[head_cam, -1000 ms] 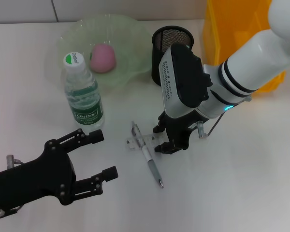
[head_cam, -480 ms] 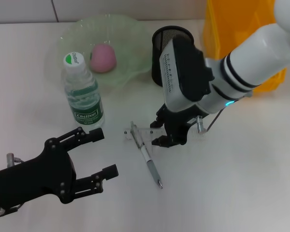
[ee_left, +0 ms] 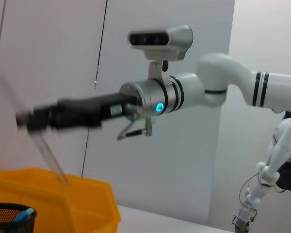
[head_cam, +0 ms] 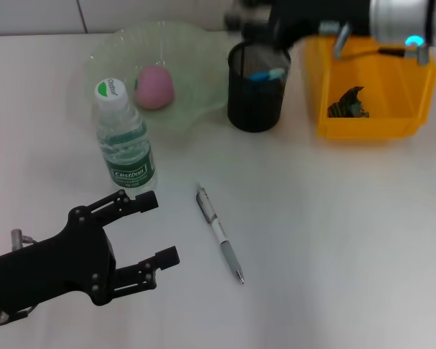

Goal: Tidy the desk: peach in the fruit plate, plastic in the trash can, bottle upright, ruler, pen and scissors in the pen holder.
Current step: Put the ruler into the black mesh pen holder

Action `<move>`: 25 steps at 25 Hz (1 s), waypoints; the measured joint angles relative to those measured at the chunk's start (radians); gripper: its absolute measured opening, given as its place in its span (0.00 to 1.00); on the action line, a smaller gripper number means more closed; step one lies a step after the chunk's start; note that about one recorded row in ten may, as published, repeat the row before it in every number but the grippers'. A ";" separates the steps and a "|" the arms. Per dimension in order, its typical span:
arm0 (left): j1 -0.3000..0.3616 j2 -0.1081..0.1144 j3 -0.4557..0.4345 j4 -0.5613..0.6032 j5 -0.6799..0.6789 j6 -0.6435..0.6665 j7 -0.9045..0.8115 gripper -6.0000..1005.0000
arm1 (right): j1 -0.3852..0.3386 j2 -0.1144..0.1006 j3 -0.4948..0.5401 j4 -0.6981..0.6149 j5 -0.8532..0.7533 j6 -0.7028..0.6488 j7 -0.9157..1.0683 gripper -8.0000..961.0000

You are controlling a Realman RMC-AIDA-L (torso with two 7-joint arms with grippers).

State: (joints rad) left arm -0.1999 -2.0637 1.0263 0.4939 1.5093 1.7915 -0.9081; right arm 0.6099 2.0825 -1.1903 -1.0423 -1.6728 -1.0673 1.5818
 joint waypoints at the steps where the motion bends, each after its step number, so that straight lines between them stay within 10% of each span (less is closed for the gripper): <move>1: 0.000 0.000 0.000 0.000 0.000 0.000 0.000 0.80 | 0.000 0.000 0.000 0.000 0.000 0.000 0.000 0.40; 7: -0.009 -0.003 0.003 -0.001 0.005 -0.004 0.000 0.80 | 0.108 0.001 0.010 0.557 0.775 0.008 -0.807 0.40; 14: -0.013 -0.003 0.006 -0.001 0.006 -0.005 0.000 0.80 | 0.232 0.009 0.007 0.812 0.830 0.050 -0.942 0.40; 25: -0.015 -0.003 0.005 -0.002 0.008 -0.001 0.000 0.80 | 0.230 0.010 0.006 0.853 0.830 0.066 -0.970 0.40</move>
State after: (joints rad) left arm -0.2150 -2.0663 1.0308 0.4924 1.5169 1.7900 -0.9081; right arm 0.8397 2.0923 -1.1847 -0.1892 -0.8432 -1.0014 0.6120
